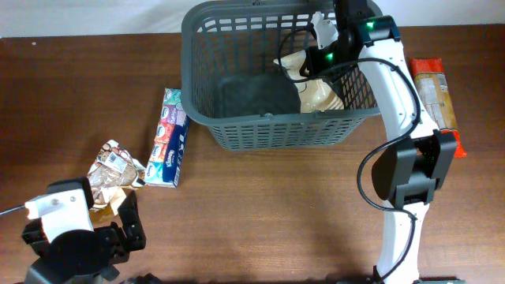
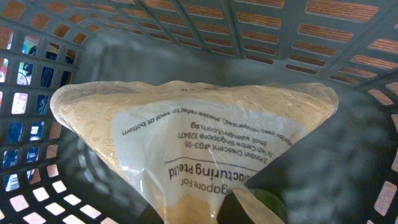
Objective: Pack container
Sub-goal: 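Lower the paper bag into the basket and open the right gripper, then move the right gripper over the orange-ended spaghetti pack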
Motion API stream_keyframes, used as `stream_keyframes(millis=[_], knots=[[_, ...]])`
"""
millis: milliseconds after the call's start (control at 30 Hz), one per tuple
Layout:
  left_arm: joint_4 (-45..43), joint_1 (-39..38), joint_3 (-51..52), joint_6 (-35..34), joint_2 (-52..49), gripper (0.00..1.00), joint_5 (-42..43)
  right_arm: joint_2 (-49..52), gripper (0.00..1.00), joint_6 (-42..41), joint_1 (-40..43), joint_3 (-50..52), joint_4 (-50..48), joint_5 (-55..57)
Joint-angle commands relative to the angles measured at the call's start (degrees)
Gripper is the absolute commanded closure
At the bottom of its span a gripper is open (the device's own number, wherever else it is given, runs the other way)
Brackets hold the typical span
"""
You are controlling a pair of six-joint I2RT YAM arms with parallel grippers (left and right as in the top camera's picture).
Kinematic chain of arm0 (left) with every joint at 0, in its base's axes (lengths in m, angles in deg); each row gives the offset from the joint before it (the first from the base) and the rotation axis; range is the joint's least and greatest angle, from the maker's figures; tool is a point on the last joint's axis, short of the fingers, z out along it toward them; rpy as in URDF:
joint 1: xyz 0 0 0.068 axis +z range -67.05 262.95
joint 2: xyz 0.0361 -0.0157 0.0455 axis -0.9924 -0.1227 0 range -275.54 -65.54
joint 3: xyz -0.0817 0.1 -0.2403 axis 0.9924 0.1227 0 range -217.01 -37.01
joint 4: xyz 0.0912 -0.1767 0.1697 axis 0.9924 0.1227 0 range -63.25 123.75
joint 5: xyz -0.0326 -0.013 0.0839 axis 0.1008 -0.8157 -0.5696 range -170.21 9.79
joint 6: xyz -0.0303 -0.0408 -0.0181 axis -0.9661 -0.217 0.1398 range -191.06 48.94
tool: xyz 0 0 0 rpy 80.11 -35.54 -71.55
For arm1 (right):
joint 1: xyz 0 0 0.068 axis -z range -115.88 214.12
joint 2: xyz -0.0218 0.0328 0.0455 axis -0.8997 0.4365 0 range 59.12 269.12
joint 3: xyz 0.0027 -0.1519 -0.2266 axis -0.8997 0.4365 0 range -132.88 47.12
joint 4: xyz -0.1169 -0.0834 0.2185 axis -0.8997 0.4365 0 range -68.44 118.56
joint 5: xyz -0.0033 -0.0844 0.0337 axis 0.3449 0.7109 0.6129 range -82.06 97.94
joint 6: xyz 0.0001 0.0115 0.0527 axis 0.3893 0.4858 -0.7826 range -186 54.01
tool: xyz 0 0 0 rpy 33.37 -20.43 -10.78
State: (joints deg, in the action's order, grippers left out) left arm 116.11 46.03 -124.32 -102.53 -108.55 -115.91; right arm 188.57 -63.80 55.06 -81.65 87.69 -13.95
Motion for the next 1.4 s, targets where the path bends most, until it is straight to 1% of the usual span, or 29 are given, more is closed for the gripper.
stream_keyframes(millis=[0, 67, 100, 133, 167, 200, 233, 367, 400, 533, 600, 733, 800, 867, 967, 1067, 1133, 1367], knots=[[-0.1, 0.2, -0.3, 0.3, 0.1, 0.00, 0.4, -0.5, 0.84, 0.1, -0.5, 0.2, 0.1, -1.0], [-0.1, 0.2, -0.3, 0.3, 0.1, 0.00, 0.4, -0.7, 0.77, -1.9, -0.5, -0.2, 0.1, -2.1], [-0.1, 0.2, -0.3, 0.3, 0.1, 0.00, 0.4, -0.8, 0.71, -2.8, -0.5, -0.6, 0.1, -2.3], [-0.1, 0.2, -0.3, 0.3, 0.1, 0.00, 0.4, -0.9, 0.57, -3.2, -0.5, -1.1, 0.1, -2.5], [-0.1, 0.2, -0.3, 0.3, 0.1, 0.00, 0.4, -1.1, 0.38, -3.4, -0.5, -2.3, 0.2, -3.1], [-0.1, 0.2, -0.3, 0.3, 0.1, 0.00, 0.4, -1.2, 0.26, -3.7, -0.4, -3.0, 0.2, -3.4], [-0.1, 0.2, -0.3, 0.3, 0.1, 0.00, 0.4, -1.6, 0.00, -4.7, -0.3, -5.5, 0.7, -3.4], [-0.1, 0.2, -0.3, 0.3, 0.1, 0.00, 0.4, -2.0, 0.01, -4.8, -0.2, -13.0, 3.5, -3.3], [-0.1, 0.2, -0.3, 0.3, 0.1, 0.00, 0.4, -2.0, 0.01, -4.8, -0.2, -18.1, 5.8, -3.1], [-0.1, 0.2, -0.3, 0.3, 0.1, 0.00, 0.4, -2.1, 0.01, -4.8, -0.1, -29.8, 11.1, 0.6], [-0.1, 0.2, -0.3, 0.3, 0.1, 0.00, 0.4, -2.1, 0.01, -4.8, 0.3, -36.0, 14.3, 5.7], [-0.1, 0.2, -0.3, 0.3, 0.1, 0.00, 0.4, -2.3, 0.01, -4.8, 2.1, -46.6, 21.0, 22.5], [-0.1, 0.2, -0.3, 0.3, 0.1, 0.00, 0.4, -2.3, 0.01, -4.8, 3.5, -50.2, 24.0, 29.9], [-0.1, 0.2, -0.3, 0.3, 0.1, 0.00, 0.4, -2.9, 0.01, -4.8, 5.3, -51.1, 25.9, 32.8], [-0.1, 0.2, -0.3, 0.3, 0.1, 0.00, 0.4, -3.9, 0.01, -4.5, 8.9, -51.1, 27.8, 32.9], [-0.1, 0.2, -0.3, 0.3, 0.1, 0.00, 0.4, -4.0, 0.01, -2.4, 13.1, -51.1, 29.7, 33.1], [-0.1, 0.2, -0.3, 0.3, 0.1, 0.01, 0.4, -4.0, 0.01, -1.5, 16.6, -51.1, 30.8, 33.1], [-0.1, 0.2, -0.3, 0.3, 0.1, 0.00, 0.4, -3.9, 0.01, -2.3, 29.7, -51.1, 31.2, 32.7]])
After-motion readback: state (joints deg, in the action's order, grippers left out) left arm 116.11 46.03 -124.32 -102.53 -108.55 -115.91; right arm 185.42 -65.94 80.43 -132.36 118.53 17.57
